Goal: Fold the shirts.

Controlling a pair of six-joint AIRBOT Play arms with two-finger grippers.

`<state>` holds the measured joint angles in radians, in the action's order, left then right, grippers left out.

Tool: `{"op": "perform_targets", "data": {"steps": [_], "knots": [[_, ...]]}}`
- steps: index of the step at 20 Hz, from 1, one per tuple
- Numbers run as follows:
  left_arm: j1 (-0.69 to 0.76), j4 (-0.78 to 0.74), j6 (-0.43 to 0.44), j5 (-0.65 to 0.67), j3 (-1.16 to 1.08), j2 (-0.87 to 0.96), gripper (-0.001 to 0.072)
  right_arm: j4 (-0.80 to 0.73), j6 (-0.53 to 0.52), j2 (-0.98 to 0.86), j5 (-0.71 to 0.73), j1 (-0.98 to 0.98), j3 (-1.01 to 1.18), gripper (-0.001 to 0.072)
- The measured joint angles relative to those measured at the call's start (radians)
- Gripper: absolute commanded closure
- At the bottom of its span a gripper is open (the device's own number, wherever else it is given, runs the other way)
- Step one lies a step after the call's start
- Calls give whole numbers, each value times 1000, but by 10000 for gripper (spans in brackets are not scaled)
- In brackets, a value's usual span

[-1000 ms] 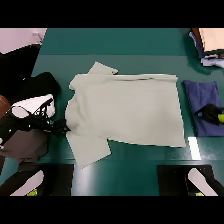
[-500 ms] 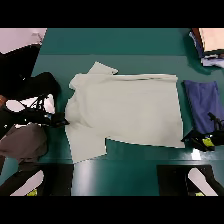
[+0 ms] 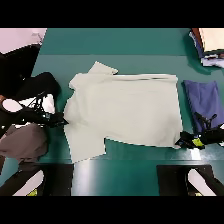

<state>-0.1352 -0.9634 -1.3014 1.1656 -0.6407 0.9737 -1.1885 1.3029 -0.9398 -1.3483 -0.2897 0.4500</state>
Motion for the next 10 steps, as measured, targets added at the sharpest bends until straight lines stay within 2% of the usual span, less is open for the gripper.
{"op": "perform_targets", "data": {"steps": [5,10], "knots": [[0,-58,-61,94,-197,-155,681,17,5,124,-21,57,215,696],[0,-76,-142,201,-690,-221,681,21,12,238,-23,43,685,696]]}}
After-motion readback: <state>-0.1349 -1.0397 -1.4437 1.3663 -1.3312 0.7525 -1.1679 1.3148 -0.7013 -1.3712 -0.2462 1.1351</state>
